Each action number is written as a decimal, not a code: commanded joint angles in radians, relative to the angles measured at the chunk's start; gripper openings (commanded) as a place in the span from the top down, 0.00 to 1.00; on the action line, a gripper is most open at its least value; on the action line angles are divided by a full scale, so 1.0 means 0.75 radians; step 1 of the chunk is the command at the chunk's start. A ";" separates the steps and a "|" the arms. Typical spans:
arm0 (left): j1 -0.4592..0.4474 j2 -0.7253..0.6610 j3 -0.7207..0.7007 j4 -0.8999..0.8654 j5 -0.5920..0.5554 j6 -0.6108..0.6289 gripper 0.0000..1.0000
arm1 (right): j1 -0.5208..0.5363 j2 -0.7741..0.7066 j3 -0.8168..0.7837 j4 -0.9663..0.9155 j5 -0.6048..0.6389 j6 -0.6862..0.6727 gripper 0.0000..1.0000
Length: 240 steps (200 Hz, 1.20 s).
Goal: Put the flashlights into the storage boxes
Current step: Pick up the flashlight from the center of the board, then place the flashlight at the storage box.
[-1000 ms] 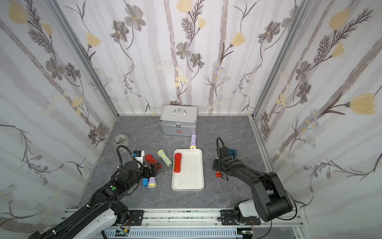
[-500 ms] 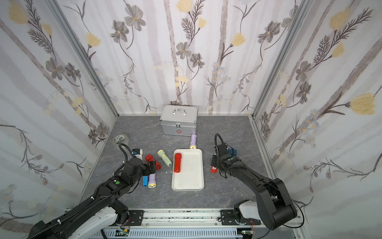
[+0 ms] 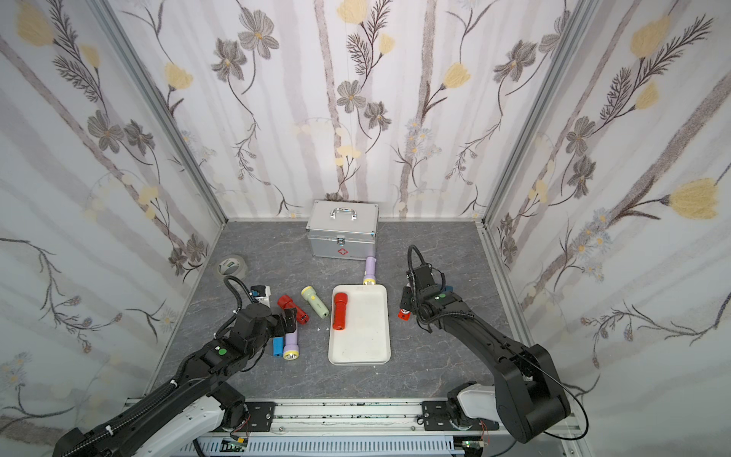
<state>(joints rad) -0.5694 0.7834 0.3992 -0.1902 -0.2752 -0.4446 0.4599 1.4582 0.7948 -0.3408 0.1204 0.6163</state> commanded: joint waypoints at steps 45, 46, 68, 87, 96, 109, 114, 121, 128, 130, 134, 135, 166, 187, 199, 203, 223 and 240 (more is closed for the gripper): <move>0.003 0.003 -0.001 0.018 -0.027 -0.011 0.00 | 0.096 -0.069 0.187 -0.044 -0.022 0.007 0.61; 0.004 0.003 -0.002 0.018 -0.027 -0.011 0.00 | 0.097 -0.068 0.189 -0.044 -0.022 0.007 0.61; 0.007 0.011 0.003 0.017 -0.028 -0.013 0.00 | 0.159 -0.007 0.239 -0.032 -0.057 0.006 0.61; 0.042 0.031 0.011 0.007 -0.024 -0.031 0.00 | 0.228 0.097 0.289 0.001 -0.095 0.009 0.61; 0.076 0.053 0.020 0.000 -0.012 -0.045 0.00 | 0.264 0.158 0.319 0.013 -0.111 0.009 0.61; 0.139 0.101 0.036 -0.010 0.018 -0.072 0.00 | 0.309 0.269 0.370 0.027 -0.139 0.007 0.61; 0.167 0.126 0.046 -0.015 0.036 -0.080 0.00 | 0.323 0.308 0.387 0.030 -0.151 0.007 0.61; 0.208 0.167 0.067 -0.028 0.061 -0.094 0.00 | 0.340 0.360 0.413 0.032 -0.168 0.005 0.61; 0.244 0.210 0.092 -0.054 0.073 -0.109 0.00 | 0.353 0.404 0.434 0.035 -0.186 0.003 0.60; 0.252 0.221 0.101 -0.063 0.073 -0.114 0.00 | 0.356 0.420 0.440 0.036 -0.190 0.003 0.60; 0.270 0.244 0.116 -0.083 0.065 -0.127 0.00 | 0.363 0.447 0.450 0.037 -0.200 0.000 0.60; 0.272 0.250 0.120 -0.089 0.064 -0.130 0.00 | 0.364 0.454 0.454 0.037 -0.202 0.000 0.60; 0.328 0.386 0.208 -0.202 -0.002 -0.166 0.00 | 0.391 0.606 0.513 0.042 -0.253 -0.015 0.60; 0.328 0.428 0.221 -0.214 0.016 -0.148 0.00 | 0.395 0.660 0.528 0.039 -0.280 -0.017 0.60; 0.328 0.429 0.196 -0.178 0.029 -0.148 0.00 | 0.399 0.680 0.533 0.039 -0.291 -0.011 0.60; 0.328 0.426 0.192 -0.171 0.036 -0.147 0.00 | 0.399 0.685 0.534 0.039 -0.293 -0.009 0.60; 0.328 0.382 0.165 -0.134 0.058 -0.139 0.00 | 0.405 0.703 0.532 0.035 -0.294 0.007 0.59; 0.328 0.332 0.141 -0.122 0.066 -0.137 0.00 | 0.407 0.707 0.523 0.033 -0.286 0.020 0.59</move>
<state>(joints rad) -0.3252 1.0683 0.5236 -0.3096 -0.2337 -0.5385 0.7620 1.9812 1.1858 -0.3374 -0.0856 0.6098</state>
